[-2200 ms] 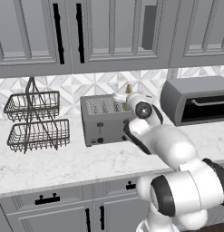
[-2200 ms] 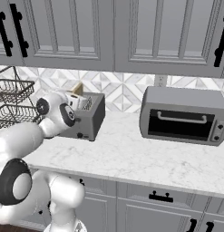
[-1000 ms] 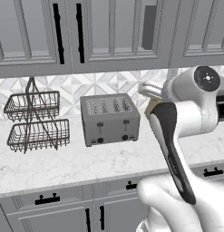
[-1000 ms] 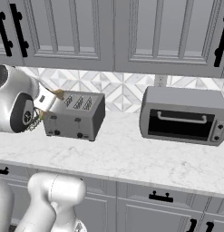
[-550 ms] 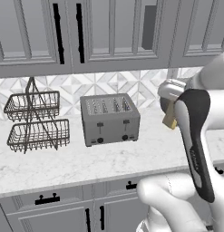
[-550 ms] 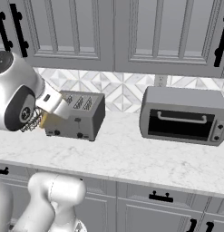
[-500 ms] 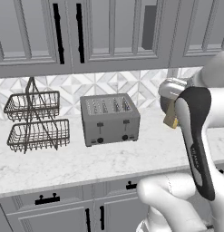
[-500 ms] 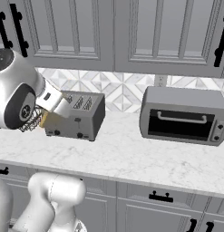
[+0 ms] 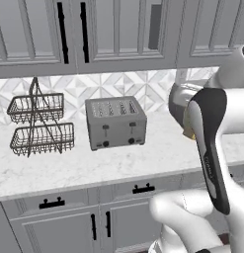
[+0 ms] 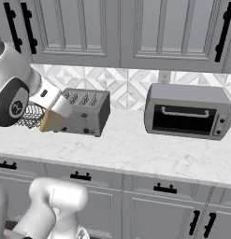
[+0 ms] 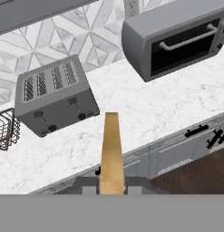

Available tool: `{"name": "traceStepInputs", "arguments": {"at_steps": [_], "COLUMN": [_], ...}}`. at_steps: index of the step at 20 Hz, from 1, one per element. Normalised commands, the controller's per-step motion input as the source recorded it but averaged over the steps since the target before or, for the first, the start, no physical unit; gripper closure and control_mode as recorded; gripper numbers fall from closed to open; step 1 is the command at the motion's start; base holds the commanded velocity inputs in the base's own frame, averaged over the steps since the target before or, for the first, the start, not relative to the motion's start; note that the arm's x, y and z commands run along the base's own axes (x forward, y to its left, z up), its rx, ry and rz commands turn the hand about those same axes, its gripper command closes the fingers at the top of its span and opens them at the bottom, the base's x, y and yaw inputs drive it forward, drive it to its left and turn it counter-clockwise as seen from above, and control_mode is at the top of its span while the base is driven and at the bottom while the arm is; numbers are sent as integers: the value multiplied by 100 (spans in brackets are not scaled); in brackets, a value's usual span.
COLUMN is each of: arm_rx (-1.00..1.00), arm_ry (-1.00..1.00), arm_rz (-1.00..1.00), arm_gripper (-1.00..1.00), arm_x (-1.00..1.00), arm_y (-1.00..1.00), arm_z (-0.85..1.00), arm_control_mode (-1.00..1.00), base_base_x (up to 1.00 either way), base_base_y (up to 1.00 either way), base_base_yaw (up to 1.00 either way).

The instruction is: Start the toaster. Once the lever pops up, take the bread to the plate on the dining counter.

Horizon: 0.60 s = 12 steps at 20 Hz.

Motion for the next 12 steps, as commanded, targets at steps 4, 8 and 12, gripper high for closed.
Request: {"name": "traceStepInputs", "arguments": {"at_steps": [4,8,12], "arm_rx": [0,0,0], "arm_ry": [0,0,0], "arm_rz": [0,0,0], "arm_gripper": [100,100,100], "arm_x": [0,0,0], "arm_y": [0,0,0], "arm_z": [0,0,0], "arm_control_mode": [100,100,100], "base_base_x": [-99,-21,0], "base_base_y": [-13,-35,-25], "base_base_yaw": [-26,-79,-90]}}
